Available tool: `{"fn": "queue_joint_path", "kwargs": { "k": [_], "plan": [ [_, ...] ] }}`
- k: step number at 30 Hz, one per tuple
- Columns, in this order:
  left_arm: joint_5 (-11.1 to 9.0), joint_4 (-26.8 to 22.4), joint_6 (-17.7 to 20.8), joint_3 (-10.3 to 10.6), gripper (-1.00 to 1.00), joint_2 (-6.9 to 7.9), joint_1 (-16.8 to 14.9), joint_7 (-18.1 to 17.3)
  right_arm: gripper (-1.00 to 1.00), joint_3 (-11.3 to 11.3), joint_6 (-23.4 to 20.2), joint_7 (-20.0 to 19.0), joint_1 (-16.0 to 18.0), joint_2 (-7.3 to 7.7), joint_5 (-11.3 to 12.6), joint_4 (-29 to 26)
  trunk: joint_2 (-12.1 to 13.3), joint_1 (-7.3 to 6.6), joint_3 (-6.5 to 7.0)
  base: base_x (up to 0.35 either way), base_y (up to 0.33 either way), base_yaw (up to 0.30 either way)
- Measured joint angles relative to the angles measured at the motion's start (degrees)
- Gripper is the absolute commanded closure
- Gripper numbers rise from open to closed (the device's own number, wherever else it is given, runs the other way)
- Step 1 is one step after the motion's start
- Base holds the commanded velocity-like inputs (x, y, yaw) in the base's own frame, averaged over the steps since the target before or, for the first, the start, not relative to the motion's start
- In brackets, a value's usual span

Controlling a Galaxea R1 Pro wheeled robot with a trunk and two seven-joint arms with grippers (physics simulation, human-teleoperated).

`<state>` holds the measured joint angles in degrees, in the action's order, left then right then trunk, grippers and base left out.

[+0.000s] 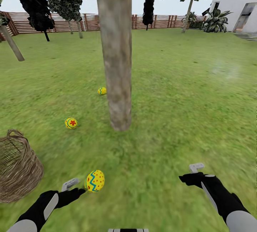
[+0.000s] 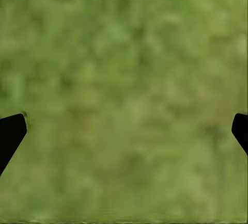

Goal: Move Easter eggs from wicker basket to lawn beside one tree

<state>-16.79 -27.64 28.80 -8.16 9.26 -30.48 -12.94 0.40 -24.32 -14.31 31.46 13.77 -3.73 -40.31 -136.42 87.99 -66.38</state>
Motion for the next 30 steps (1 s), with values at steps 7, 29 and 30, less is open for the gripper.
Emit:
{"fn": "queue_joint_path", "kwargs": {
  "k": [7,29,30],
  "plan": [
    [0.0,0.2,-0.4,0.0,-1.0,-0.17,0.0,0.0,-1.0,0.0,0.0,0.0,0.0,0.0,0.0,0.8,2.8,-1.57,1.26,-0.021,0.12,0.0],
    [0.3,0.3,0.1,0.2,-1.0,-0.42,0.0,-0.3,-1.0,0.0,0.0,0.0,0.0,-0.09,0.0,1.2,11.6,-6.4,5.21,0.001,0.338,0.0],
    [0.3,0.3,0.1,0.2,-1.0,-0.43,0.0,-0.3,-1.0,0.0,0.0,0.0,0.0,-0.09,0.0,1.2,12.0,-6.62,5.39,0.0,0.34,0.0]
  ]
}}
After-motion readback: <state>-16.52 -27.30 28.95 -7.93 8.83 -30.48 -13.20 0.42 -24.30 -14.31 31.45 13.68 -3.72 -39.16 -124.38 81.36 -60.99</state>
